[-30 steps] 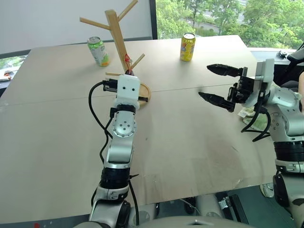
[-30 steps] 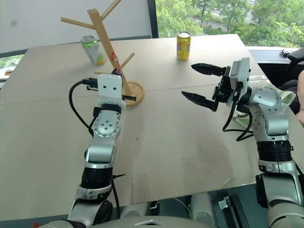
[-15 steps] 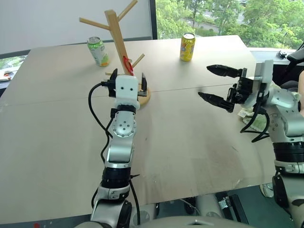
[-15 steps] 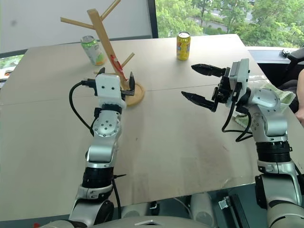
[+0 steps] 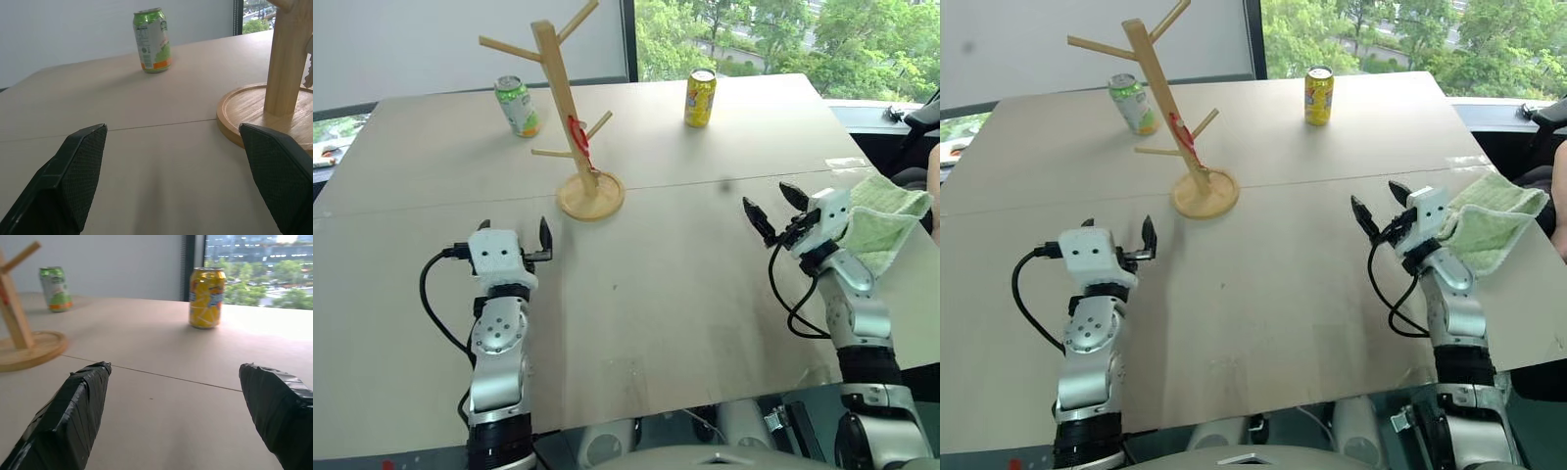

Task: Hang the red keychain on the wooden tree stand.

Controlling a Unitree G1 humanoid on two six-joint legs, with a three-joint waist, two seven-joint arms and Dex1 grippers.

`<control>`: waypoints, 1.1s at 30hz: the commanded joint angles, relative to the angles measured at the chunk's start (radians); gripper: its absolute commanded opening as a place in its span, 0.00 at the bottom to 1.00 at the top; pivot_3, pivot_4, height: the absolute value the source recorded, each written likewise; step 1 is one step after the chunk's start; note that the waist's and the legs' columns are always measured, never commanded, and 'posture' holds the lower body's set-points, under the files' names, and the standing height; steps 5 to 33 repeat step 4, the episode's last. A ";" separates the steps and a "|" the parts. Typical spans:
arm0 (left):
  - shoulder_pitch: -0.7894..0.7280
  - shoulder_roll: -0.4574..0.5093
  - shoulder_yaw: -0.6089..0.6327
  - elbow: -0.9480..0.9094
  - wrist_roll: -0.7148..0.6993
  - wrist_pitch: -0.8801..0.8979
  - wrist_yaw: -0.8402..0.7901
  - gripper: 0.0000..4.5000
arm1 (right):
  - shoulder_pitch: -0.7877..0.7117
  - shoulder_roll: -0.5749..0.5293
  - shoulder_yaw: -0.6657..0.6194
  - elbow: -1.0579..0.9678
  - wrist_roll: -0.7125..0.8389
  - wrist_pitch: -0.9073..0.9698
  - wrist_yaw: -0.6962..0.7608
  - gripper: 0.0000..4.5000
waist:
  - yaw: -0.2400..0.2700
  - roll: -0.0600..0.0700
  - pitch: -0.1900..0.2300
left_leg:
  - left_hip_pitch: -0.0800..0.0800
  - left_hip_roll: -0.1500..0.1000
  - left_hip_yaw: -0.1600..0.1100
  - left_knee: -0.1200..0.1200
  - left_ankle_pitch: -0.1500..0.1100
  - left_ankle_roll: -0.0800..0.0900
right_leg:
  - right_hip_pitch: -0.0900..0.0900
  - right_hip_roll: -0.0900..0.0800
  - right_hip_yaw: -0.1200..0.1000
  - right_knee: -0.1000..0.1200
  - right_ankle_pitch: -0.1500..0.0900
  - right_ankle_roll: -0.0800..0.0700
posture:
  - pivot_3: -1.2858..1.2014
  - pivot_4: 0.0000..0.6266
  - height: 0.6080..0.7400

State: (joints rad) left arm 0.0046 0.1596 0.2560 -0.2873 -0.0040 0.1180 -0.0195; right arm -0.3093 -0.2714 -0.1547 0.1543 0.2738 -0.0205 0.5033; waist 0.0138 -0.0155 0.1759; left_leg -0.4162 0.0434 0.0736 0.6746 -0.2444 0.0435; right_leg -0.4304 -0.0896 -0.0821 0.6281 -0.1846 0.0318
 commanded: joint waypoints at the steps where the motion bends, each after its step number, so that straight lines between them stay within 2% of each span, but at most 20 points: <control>1: 0.031 0.003 0.010 -0.025 -0.029 -0.038 -0.020 1.00 | 0.033 0.019 0.003 -0.018 -0.108 -0.060 -0.136 1.00 | 0.000 0.000 0.000 | 0.000 0.000 0.000 0.000 0.000 0.000 | 0.000 0.000 0.000 0.000 0.000 0.000 | 0.52 0.24 1.00; 4: 0.055 -0.007 -0.002 -0.002 -0.032 -0.052 -0.023 1.00 | 0.066 0.035 0.018 -0.015 -0.166 -0.088 -0.197 1.00 | -0.001 0.000 0.000 | 0.000 0.000 0.000 0.000 0.000 0.000 | 0.000 0.000 0.000 0.000 0.000 0.000 | 0.52 0.24 1.00; 33: 0.055 -0.007 -0.002 -0.002 -0.032 -0.052 -0.023 1.00 | 0.066 0.035 0.018 -0.015 -0.166 -0.088 -0.197 1.00 | -0.001 0.000 0.000 | 0.000 0.000 0.000 0.000 0.000 0.000 | 0.000 0.000 0.000 0.000 0.000 0.000 | 0.52 0.24 1.00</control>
